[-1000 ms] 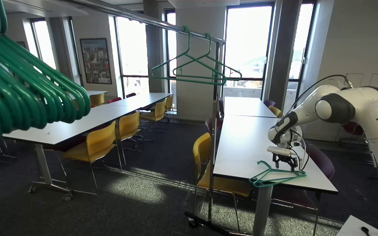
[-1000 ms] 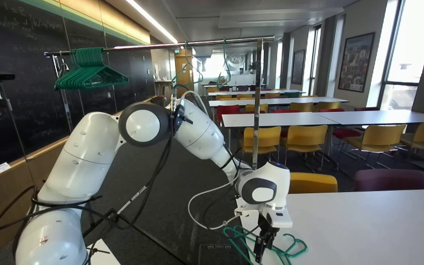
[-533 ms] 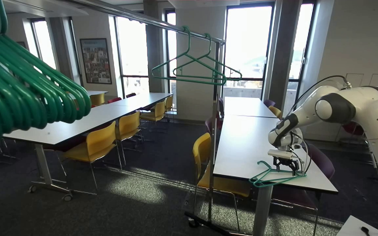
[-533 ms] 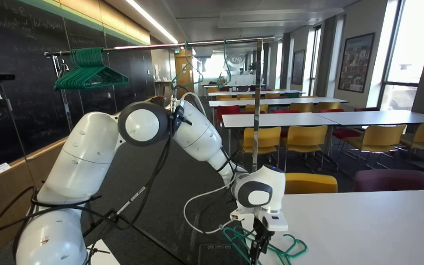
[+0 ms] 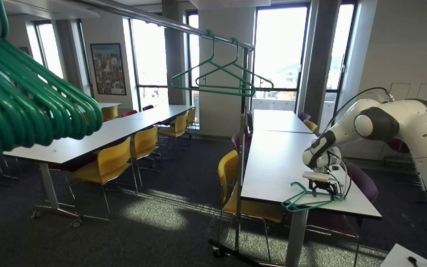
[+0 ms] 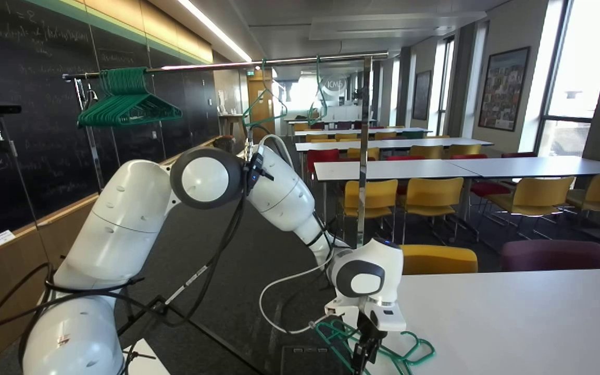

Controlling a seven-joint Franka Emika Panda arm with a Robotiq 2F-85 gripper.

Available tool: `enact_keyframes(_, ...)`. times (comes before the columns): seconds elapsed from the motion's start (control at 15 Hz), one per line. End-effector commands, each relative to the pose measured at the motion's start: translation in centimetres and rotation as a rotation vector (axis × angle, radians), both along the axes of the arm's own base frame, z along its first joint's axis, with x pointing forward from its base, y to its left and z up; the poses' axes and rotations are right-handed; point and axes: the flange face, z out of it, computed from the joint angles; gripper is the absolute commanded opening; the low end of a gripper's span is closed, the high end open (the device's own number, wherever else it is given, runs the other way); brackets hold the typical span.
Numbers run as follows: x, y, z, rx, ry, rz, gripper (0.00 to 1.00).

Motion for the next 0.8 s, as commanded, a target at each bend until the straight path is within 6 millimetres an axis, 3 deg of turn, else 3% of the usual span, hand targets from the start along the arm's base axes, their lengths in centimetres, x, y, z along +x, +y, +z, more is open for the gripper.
enact_keyframes(0.0, -0.2, 0.1, -0.3, -0.01, -0.005, 0.005, 1.0)
enact_keyframes(0.73, -1.6, -0.1, -3.2, 0.009, 0.061, -0.004, 1.0)
